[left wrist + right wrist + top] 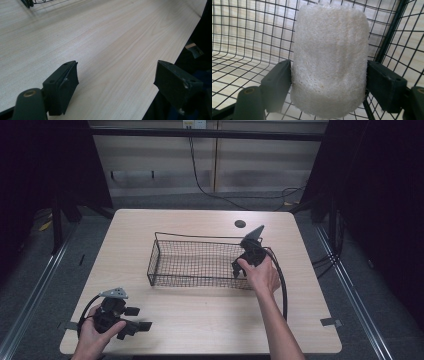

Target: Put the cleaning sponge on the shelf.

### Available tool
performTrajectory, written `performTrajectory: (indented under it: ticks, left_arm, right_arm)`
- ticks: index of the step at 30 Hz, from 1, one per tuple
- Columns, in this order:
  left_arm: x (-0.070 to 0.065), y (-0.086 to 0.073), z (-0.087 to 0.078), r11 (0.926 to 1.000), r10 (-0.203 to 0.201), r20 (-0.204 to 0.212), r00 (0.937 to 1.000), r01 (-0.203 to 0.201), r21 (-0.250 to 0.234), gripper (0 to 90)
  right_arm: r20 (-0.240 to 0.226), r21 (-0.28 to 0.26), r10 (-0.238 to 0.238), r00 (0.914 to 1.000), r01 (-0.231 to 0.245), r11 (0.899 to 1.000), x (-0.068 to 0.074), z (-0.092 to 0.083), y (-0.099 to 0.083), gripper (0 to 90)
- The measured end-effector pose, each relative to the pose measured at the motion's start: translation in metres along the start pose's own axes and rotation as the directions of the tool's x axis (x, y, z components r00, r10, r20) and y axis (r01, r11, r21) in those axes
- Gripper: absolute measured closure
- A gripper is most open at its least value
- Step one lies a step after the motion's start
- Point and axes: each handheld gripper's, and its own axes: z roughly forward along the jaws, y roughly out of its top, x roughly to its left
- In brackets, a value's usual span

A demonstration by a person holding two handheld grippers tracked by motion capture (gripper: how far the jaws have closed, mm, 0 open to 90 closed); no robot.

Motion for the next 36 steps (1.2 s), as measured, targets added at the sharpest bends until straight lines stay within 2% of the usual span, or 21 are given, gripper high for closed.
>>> performTrajectory:
  ticks: [4, 7, 12, 18, 21, 25, 26, 29, 31, 34, 36]
  left_arm:
    - [0.0, 0.0, 0.0, 1.0, 0.001, 0.0, 1.0, -0.001, 0.002, 18.6]
    - [0.0, 0.0, 0.0, 1.0, 0.001, -0.001, 1.0, -0.001, 0.003, 18.7]
    - [0.0, 0.0, 0.0, 1.0, 0.003, -0.002, 1.0, -0.003, 0.002, 18.6]
    - [0.0, 0.0, 0.0, 1.0, 0.002, -0.003, 1.0, -0.002, 0.001, 18.7]
    - [0.0, 0.0, 0.0, 1.0, 0.0, -0.002, 1.0, 0.0, 0.0, 18.6]
    - [0.0, 0.0, 0.0, 1.0, -0.001, -0.004, 1.0, 0.001, -0.003, 18.7]
    - [0.0, 0.0, 0.0, 1.0, 0.001, -0.004, 1.0, -0.001, -0.001, 18.6]
    - [0.0, 0.0, 0.0, 1.0, 0.002, -0.001, 1.0, -0.002, 0.002, 18.6]
    - [0.0, 0.0, 0.0, 1.0, 0.004, -0.004, 1.0, -0.004, 0.002, 18.7]
    - [0.0, 0.0, 0.0, 1.0, 0.001, -0.007, 1.0, -0.001, 0.001, 18.7]
    - [0.0, 0.0, 0.0, 1.0, 0.002, -0.007, 1.0, -0.002, 0.001, 18.7]
  right_arm:
    - [-0.012, 0.002, 0.007, 0.9999, -0.007, 1.0, -0.002, -0.002, -0.001, 21.6]
    - [-0.015, -0.015, 0.008, 0.9999, -0.008, 1.0, -0.004, -0.006, -0.002, 21.2]
    - [-0.054, -0.028, -0.003, 0.9985, 0.002, 1.0, -0.005, -0.013, -0.006, 19.1]
    - [-0.068, -0.047, -0.009, 0.9976, 0.006, 0.999, -0.009, -0.017, -0.009, 18.1]
    - [-0.097, -0.015, -0.014, 0.9952, 0.012, 1.0, -0.008, -0.018, -0.01, 19.6]
    - [-0.074, -0.037, -0.026, 0.9969, 0.023, 0.999, -0.01, -0.025, -0.011, 18.4]
    - [-0.08, -0.044, -0.018, 0.9966, 0.014, 0.999, -0.01, -0.027, -0.012, 18.4]
    - [-0.084, -0.076, -0.042, 0.9956, 0.036, 0.996, -0.01, -0.035, -0.013, 17.2]
    - [-0.088, -0.079, -0.061, 0.9943, 0.054, 0.995, -0.009, -0.038, -0.015, 14.7]
    - [-0.119, -0.084, -0.094, 0.9884, 0.084, 0.993, -0.01, -0.041, -0.017, 14.7]
    - [-0.117, -0.101, -0.11, 0.9871, 0.098, 0.99, -0.011, -0.042, -0.018, 14.7]
